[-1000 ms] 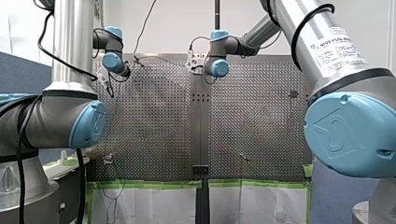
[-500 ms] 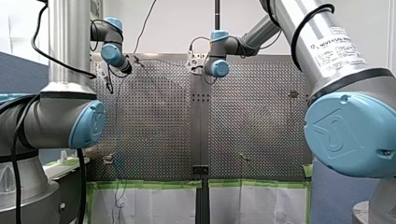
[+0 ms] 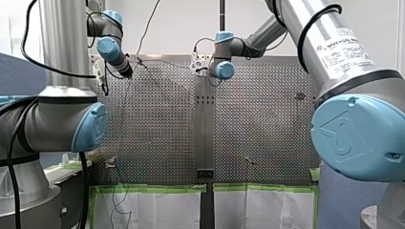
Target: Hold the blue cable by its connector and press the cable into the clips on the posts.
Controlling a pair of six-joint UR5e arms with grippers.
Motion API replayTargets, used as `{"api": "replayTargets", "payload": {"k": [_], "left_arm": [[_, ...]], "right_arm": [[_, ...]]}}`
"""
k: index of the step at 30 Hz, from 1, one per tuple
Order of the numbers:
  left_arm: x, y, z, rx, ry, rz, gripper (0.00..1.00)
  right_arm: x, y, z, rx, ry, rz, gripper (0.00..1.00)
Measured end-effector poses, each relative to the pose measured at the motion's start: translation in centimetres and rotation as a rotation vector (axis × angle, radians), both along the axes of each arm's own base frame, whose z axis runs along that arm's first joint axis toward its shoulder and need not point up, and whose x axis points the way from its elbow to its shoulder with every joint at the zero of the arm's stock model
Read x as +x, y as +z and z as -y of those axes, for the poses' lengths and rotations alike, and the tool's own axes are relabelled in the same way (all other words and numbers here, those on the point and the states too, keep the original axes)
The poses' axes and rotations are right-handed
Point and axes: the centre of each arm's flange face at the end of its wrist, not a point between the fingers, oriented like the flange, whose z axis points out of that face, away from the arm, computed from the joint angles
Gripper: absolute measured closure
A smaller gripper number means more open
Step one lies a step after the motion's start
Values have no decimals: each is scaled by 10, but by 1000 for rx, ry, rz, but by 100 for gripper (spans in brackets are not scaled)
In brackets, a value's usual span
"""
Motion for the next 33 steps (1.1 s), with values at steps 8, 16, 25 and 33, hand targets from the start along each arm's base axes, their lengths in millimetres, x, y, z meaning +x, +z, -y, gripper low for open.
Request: {"api": "replayTargets", "payload": {"k": [8, 16, 25, 33], "left_arm": [[-21, 32, 11, 7, -63, 88, 0], [-25, 39, 17, 66, -99, 104, 0], [-25, 45, 19, 162, -99, 102, 0], [-24, 48, 21, 247, -106, 105, 0]], "right_arm": [[1, -1, -1, 2, 2, -2, 100], [3, -2, -2, 4, 6, -3, 100], [3, -3, -3, 5, 7, -4, 100], [3, -4, -3, 7, 8, -6, 100]]}}
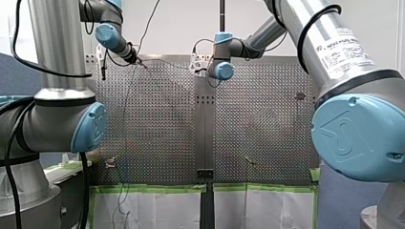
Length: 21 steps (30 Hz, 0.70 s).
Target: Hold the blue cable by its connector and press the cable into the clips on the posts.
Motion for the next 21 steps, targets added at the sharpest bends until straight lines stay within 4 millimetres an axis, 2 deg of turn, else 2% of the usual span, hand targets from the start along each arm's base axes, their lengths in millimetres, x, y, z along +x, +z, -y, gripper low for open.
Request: {"api": "replayTargets", "payload": {"k": [11, 21], "left_arm": [[0, 2, 2, 98, -6, 7, 0], [0, 2, 4, 104, -9, 5, 0]], "right_arm": [[0, -1, 0, 2, 0, -1, 100], [1, -3, 0, 2, 4, -2, 100]]}}
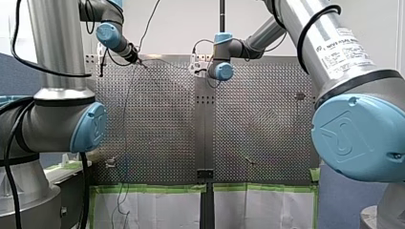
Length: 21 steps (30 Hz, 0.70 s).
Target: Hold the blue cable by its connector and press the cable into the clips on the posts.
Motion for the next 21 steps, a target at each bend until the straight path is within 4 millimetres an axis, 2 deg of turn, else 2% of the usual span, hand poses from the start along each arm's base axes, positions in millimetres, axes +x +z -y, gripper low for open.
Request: {"api": "replayTargets", "payload": {"k": [14, 21], "left_arm": [[-1, 1, 4, -5, -10, 1, 0], [0, 16, 18, -24, -86, 37, 0]], "right_arm": [[0, -3, 0, 4, 1, -5, 100], [-3, -5, 3, 12, -6, -15, 100]]}}
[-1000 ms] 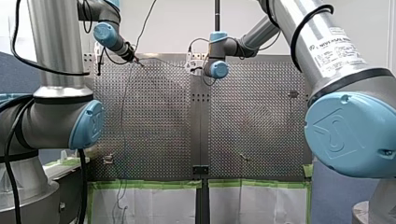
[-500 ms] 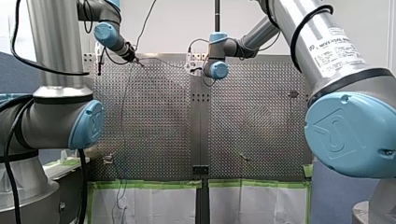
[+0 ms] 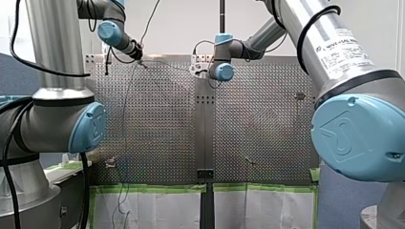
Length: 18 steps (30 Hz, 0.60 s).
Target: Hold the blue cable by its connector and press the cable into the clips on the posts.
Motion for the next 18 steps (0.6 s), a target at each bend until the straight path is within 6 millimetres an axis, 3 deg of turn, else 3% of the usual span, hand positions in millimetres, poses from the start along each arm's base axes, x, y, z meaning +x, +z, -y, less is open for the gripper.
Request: {"api": "replayTargets", "payload": {"k": [5, 18], "left_arm": [[5, 7, 10, -3, -36, 11, 0], [34, -13, 34, 42, -38, -34, 0]], "right_arm": [[-1, -1, 1, 4, -4, -3, 100], [-3, -4, 5, 6, -10, -4, 100]]}}
